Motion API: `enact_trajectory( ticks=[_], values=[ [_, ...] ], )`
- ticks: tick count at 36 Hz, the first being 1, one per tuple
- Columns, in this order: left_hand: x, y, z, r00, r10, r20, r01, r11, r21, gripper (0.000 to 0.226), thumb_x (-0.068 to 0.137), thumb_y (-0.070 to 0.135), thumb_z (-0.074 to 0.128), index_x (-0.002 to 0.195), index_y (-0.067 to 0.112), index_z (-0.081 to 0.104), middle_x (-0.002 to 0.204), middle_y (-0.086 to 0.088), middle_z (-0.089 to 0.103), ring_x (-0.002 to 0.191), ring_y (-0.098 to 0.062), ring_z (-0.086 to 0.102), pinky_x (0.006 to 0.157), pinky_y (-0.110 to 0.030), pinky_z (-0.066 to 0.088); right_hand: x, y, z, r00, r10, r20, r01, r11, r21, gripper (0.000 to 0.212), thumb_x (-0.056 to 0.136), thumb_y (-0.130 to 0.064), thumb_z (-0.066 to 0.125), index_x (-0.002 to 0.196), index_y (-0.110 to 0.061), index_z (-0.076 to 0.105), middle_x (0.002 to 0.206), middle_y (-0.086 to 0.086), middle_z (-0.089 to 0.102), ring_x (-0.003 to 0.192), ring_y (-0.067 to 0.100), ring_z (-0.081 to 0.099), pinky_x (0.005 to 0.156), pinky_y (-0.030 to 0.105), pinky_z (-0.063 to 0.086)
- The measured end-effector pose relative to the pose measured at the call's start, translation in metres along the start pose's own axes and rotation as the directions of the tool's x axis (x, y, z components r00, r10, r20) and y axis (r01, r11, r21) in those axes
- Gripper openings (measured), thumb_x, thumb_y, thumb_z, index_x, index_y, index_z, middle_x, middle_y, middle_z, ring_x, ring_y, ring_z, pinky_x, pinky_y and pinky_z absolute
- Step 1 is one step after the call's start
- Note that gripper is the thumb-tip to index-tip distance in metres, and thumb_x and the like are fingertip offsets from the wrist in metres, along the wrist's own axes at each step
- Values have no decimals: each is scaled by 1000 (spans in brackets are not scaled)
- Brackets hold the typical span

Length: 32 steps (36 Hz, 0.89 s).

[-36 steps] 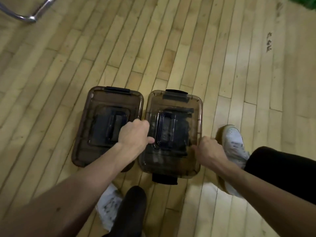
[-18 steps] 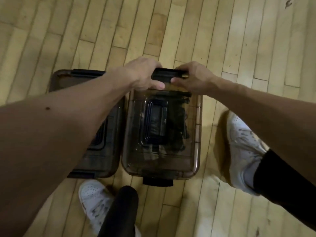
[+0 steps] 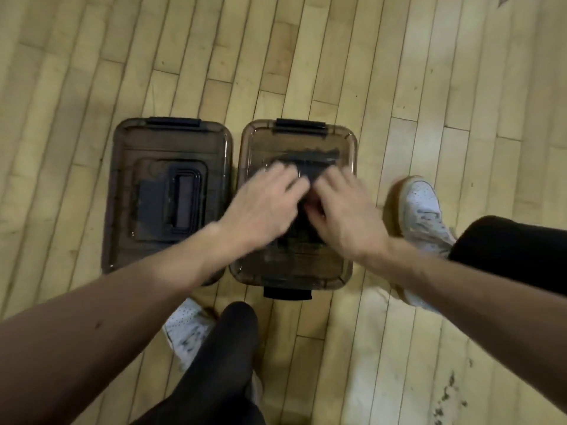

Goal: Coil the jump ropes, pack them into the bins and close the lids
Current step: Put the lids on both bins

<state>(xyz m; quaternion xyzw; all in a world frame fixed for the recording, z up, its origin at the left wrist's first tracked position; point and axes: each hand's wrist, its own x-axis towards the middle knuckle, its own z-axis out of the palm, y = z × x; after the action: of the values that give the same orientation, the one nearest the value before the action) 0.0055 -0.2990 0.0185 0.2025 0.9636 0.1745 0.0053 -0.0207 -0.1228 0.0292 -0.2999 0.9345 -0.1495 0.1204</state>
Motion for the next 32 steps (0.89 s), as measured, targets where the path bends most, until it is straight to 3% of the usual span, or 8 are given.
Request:
enact_trajectory(
  ticks=[4,9,11,16,19,23,30,32],
  values=[
    [-72,25,15,973,164,164,-155,985,-70,16,90,25,55,97,12,61,90,-5,59,81,-22,55,70,-35,49,-77,-10,25,982,-165,91,167,986,-19,37,95,-44,53,105,-11,65,105,7,64,93,22,58,78,38,53],
    [-112,28,28,941,180,286,-229,962,148,84,76,77,59,125,9,51,109,-11,60,92,-27,54,74,-40,47,-105,-26,36,966,-100,240,157,960,-230,82,60,-74,79,108,-10,62,102,8,61,88,25,57,75,40,52],
    [-117,31,30,942,174,287,-243,944,225,89,67,69,73,126,8,47,109,-13,61,91,-27,56,73,-40,50,-103,-35,40,951,-56,306,149,946,-288,89,52,-75,83,107,-10,59,101,9,59,87,26,54,75,42,50],
    [-109,31,25,956,260,134,-281,944,174,22,87,19,58,104,6,58,91,-11,62,80,-25,58,68,-35,50,-87,-57,40,930,14,368,114,940,-323,65,74,-55,81,115,-13,51,110,7,57,97,24,57,82,40,47],
    [-102,25,7,927,270,261,-284,959,15,21,87,15,72,103,5,64,97,-12,64,87,-28,61,76,-41,56,-70,-62,26,902,-1,432,141,945,-294,42,97,-33,61,129,-11,46,126,9,57,112,26,59,92,38,46],
    [-79,28,-1,844,116,524,-113,993,-37,29,99,21,57,127,12,57,124,-6,60,118,-25,55,101,-41,45,-58,-67,10,851,30,524,138,950,-279,36,99,-28,59,130,-12,49,125,8,60,110,26,62,90,37,49],
    [-81,15,7,879,103,466,-23,984,-174,24,88,11,70,111,7,69,108,-9,70,104,-28,64,91,-46,53,-37,-55,15,764,-13,645,197,957,-214,41,95,-36,67,127,-14,53,121,4,63,105,24,64,85,35,51],
    [-69,17,-1,820,87,566,29,981,-194,23,92,17,68,113,9,69,110,-7,68,107,-25,63,94,-44,51,-28,-46,13,708,-19,706,187,969,-161,46,91,-41,71,127,-16,56,116,3,64,100,22,64,83,33,52]
  ],
)
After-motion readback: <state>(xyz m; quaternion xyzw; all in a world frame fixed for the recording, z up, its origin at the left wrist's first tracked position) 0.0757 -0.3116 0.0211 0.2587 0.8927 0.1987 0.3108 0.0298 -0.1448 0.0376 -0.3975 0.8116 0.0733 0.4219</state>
